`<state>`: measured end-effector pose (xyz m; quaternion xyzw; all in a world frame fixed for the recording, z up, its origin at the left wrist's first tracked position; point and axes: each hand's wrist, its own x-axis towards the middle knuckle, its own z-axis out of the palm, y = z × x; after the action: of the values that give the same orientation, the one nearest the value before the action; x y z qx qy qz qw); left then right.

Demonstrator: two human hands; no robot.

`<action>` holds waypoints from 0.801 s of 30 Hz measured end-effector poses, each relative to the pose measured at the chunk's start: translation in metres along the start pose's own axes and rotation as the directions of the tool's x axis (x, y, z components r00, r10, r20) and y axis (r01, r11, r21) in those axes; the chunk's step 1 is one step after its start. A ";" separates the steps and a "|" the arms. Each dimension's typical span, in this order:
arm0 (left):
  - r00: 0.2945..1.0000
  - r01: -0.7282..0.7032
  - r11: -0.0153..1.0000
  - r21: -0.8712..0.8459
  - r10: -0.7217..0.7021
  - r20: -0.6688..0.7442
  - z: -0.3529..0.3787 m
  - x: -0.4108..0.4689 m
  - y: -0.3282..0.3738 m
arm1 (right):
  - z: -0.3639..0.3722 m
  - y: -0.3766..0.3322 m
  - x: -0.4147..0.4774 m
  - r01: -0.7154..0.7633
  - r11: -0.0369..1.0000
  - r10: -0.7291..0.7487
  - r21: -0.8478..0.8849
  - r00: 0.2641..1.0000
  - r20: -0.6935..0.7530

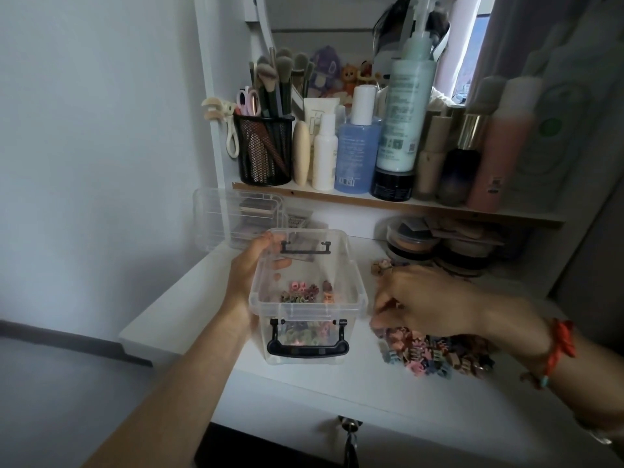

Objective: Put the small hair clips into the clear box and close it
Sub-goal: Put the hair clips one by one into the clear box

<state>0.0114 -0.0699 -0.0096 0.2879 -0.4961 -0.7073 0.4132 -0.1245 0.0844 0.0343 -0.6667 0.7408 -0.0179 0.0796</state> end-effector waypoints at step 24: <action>1.000 0.006 0.999 0.039 -0.006 0.002 -0.001 0.003 -0.001 | -0.041 -0.038 0.028 0.034 0.899 0.113 0.436 0.945 -0.306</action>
<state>0.0100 -0.0730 -0.0107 0.2967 -0.5092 -0.6991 0.4048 -0.0957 0.0489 0.0769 -0.6044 0.7344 -0.2907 0.1042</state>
